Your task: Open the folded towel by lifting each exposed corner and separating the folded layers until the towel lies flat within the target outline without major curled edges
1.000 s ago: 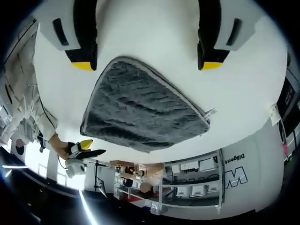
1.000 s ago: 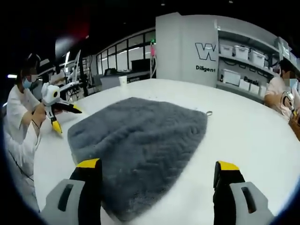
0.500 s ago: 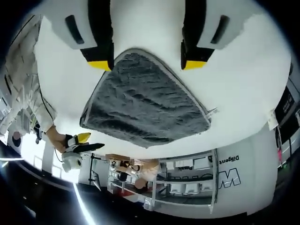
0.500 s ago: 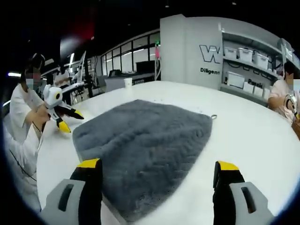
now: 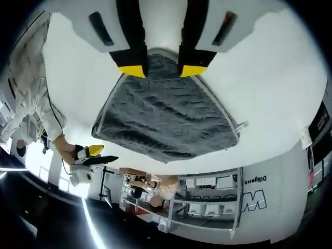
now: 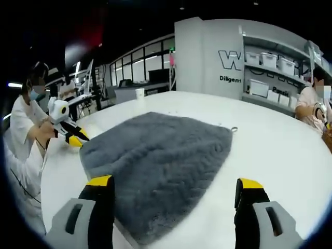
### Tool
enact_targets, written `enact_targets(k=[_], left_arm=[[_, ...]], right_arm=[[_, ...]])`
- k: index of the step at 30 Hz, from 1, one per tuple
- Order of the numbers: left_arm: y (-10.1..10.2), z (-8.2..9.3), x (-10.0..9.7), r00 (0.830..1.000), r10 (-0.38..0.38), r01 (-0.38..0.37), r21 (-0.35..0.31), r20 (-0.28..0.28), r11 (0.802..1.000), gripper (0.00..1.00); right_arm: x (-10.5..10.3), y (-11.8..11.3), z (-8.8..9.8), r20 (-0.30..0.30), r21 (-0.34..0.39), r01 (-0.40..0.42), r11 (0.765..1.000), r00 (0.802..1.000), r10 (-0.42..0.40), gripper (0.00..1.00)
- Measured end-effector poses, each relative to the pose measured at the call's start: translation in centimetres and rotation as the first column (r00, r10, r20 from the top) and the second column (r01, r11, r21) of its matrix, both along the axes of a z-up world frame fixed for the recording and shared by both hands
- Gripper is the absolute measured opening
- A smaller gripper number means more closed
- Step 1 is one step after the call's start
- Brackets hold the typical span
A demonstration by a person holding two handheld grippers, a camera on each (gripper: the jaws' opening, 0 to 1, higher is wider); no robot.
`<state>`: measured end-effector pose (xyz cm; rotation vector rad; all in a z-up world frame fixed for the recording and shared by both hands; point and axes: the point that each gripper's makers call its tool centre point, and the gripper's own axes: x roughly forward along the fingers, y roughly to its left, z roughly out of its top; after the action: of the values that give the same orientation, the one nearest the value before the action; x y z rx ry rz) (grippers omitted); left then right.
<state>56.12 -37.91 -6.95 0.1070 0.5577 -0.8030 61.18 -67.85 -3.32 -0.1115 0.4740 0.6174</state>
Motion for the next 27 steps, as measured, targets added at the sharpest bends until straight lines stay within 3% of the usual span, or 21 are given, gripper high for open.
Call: enact_targets(k=[13,27], left_arm=[[0.25,-0.69,0.80,0.999,0.026,-0.028,0.067,0.018,0.997,0.14],[-0.08,-0.76,0.91,0.999,-0.009,0.002,0.134,0.051,0.991,0.02]], right_arm=[[-0.04,-0.17,0.20,0.008,0.005,0.001,1.000,1.000,-0.001,0.97],[-0.08,-0.22,0.14,0.003,0.010,-0.003,1.000,1.000,0.003,0.97]])
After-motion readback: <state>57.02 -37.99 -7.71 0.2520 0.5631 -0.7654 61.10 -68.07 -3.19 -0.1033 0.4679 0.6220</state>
